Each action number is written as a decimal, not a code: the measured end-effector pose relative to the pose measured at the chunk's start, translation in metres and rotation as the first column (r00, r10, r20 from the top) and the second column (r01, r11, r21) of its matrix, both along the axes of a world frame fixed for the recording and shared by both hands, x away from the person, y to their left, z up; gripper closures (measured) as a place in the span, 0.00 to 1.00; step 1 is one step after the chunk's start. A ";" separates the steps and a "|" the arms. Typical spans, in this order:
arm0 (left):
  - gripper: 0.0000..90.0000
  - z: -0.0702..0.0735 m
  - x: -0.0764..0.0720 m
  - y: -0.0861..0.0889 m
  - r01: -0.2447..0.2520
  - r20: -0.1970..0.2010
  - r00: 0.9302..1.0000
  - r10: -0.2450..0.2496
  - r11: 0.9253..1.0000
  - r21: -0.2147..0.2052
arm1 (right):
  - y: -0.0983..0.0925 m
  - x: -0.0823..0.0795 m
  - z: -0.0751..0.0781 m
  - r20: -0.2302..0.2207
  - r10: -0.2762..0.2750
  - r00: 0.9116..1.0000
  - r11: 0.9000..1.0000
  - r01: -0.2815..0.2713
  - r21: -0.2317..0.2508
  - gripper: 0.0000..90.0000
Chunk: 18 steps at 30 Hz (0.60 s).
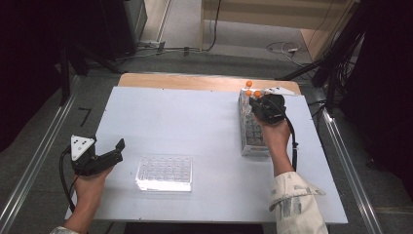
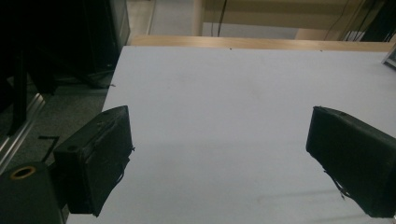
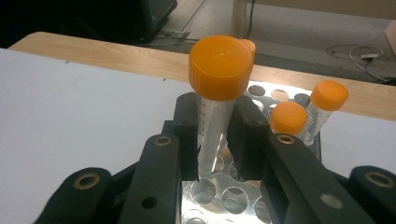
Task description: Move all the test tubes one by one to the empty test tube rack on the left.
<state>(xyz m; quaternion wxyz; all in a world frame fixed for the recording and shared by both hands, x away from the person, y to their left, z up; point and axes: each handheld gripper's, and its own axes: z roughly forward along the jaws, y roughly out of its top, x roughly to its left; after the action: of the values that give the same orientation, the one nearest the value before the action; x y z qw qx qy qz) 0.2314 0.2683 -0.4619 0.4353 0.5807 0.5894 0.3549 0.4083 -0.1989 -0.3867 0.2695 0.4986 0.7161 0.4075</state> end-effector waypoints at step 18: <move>0.09 0.002 -0.002 -0.003 0.008 0.011 1.000 -0.008 1.000 0.000 | 0.019 -0.031 0.010 0.013 0.144 0.989 0.989 -0.144 0.010 0.80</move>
<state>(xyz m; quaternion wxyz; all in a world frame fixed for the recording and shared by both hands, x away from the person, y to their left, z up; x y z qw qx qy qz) 0.2295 0.2656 -0.4599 0.4399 0.5812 0.5846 0.3563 0.3774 -0.1802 -0.3770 0.2408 0.4446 0.7463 0.4329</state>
